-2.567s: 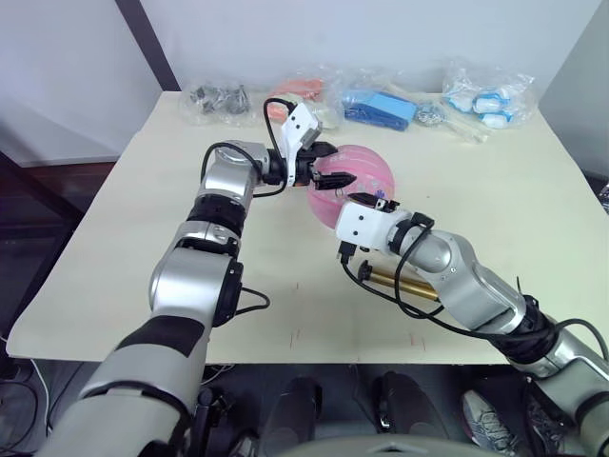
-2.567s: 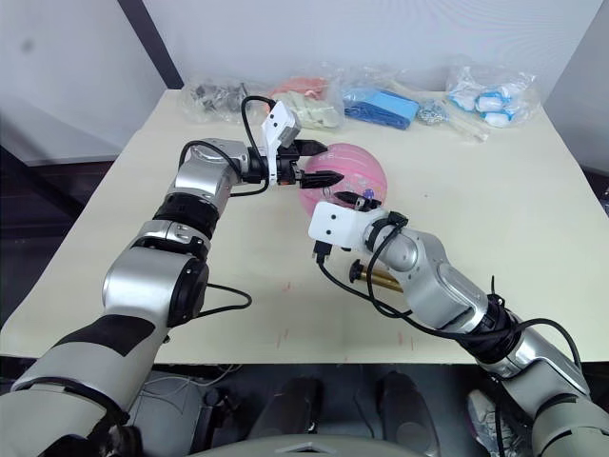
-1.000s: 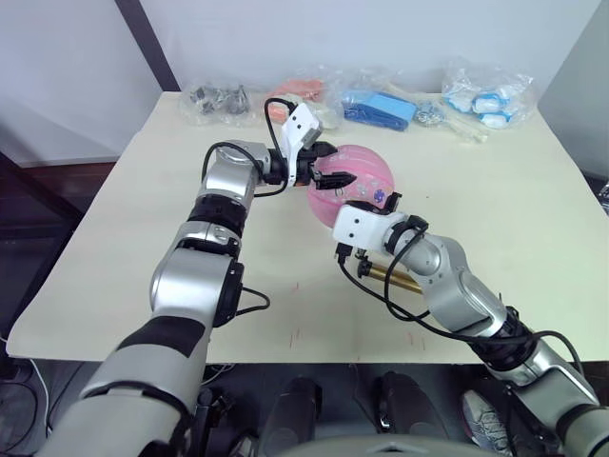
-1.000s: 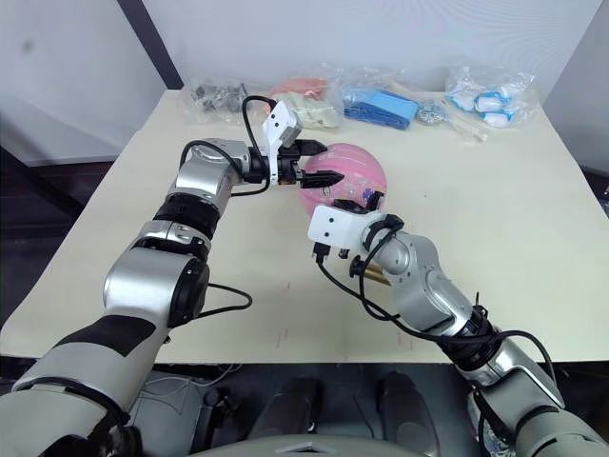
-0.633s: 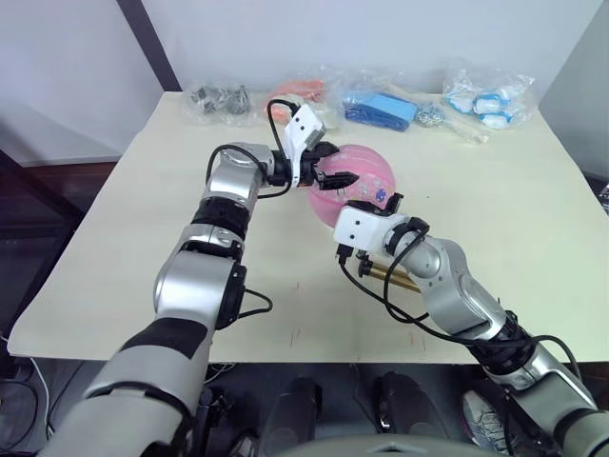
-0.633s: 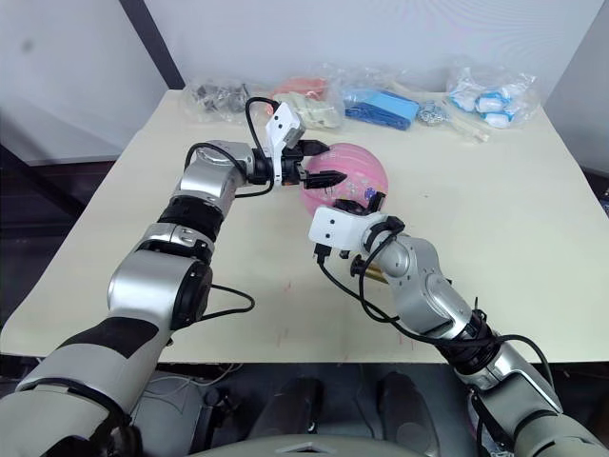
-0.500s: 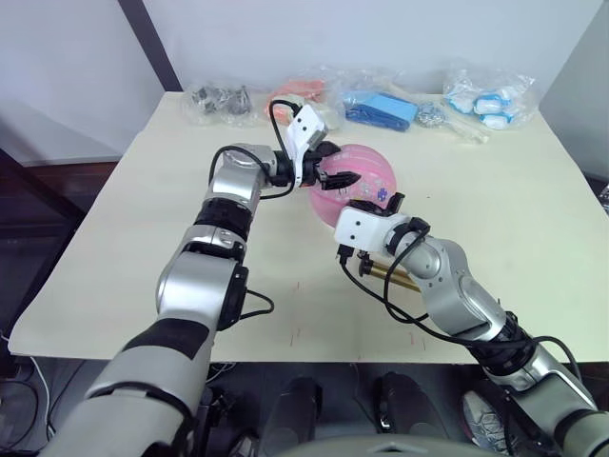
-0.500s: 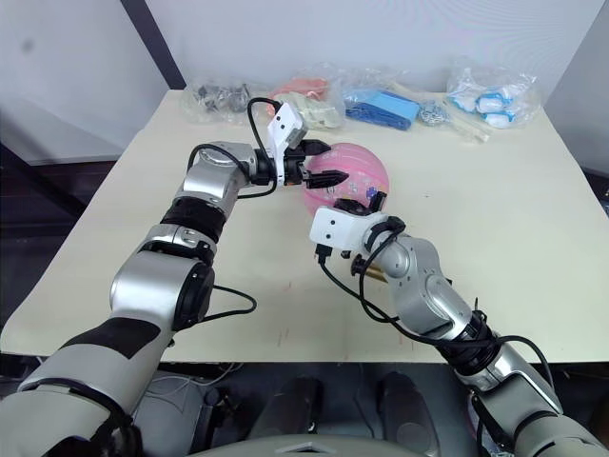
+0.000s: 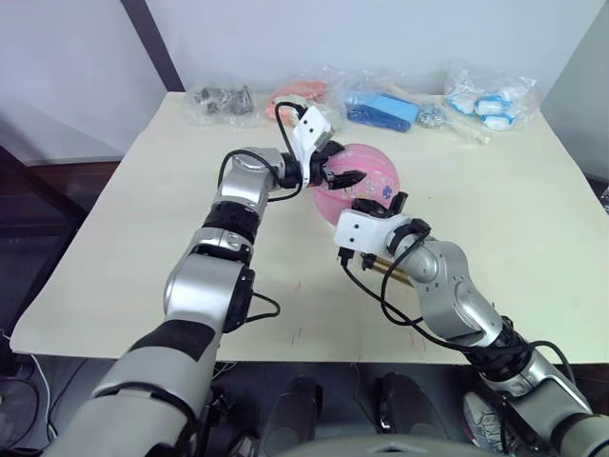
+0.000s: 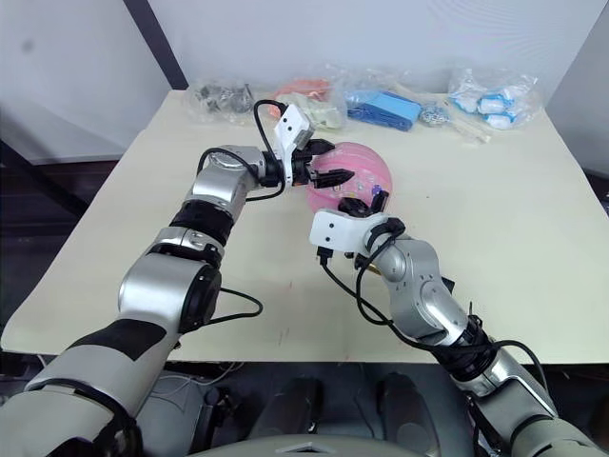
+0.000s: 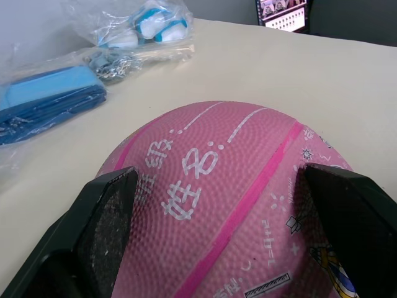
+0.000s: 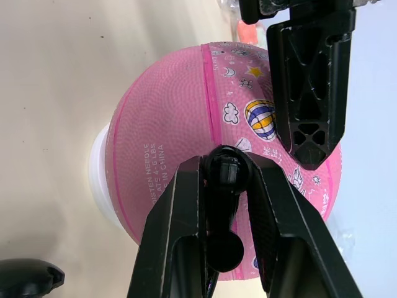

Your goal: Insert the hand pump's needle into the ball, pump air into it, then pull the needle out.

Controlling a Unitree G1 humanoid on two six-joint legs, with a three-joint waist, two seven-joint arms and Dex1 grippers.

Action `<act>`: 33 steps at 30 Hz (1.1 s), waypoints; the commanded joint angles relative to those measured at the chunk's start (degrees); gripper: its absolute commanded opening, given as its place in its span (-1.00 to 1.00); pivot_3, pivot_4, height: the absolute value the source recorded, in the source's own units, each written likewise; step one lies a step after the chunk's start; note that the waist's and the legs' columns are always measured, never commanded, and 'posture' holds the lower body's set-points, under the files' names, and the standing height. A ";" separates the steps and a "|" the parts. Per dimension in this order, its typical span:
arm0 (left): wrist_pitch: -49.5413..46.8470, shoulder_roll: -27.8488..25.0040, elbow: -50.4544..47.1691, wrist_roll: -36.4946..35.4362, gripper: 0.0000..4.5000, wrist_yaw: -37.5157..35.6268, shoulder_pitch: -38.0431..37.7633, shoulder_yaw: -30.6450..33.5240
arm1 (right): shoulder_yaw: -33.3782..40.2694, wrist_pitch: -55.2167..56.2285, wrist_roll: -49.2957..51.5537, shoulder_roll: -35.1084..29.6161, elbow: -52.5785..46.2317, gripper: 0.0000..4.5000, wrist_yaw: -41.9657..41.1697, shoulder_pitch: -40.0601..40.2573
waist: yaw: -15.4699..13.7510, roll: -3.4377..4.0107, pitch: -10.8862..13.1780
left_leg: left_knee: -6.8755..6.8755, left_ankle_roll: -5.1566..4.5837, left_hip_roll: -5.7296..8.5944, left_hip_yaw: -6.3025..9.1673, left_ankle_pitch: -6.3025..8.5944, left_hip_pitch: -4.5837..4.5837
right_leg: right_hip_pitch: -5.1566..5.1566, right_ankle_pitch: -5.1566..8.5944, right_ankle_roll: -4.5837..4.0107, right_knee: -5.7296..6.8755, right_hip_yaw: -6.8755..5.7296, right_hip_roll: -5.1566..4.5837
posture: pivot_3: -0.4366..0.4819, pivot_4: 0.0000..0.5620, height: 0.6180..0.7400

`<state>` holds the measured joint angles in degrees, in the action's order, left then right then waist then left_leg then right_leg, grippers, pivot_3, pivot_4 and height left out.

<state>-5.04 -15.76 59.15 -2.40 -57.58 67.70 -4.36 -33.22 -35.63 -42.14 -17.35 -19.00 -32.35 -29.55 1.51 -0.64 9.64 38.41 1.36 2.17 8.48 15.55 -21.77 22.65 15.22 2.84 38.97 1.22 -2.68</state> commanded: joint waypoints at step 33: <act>0.33 2.00 4.46 3.38 1.00 4.01 -2.19 -2.26 | -0.56 -3.66 -10.78 7.26 -13.97 -0.84 -11.92 4.85 | -0.92 0.00 0.00 | -0.05 0.21 0.10 0.11 -0.12 -0.06 | 0.00 0.02 0.02 -0.10 -0.11 -0.10 | -0.05 -0.47 1.00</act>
<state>-2.91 -13.65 59.38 -2.38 -56.59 67.29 -4.79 -30.98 -40.73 -53.79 -11.71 -24.90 -41.54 -24.98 0.58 -0.65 9.63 38.36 1.58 2.27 8.59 15.43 -21.83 22.65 15.24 2.86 38.88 1.11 -2.78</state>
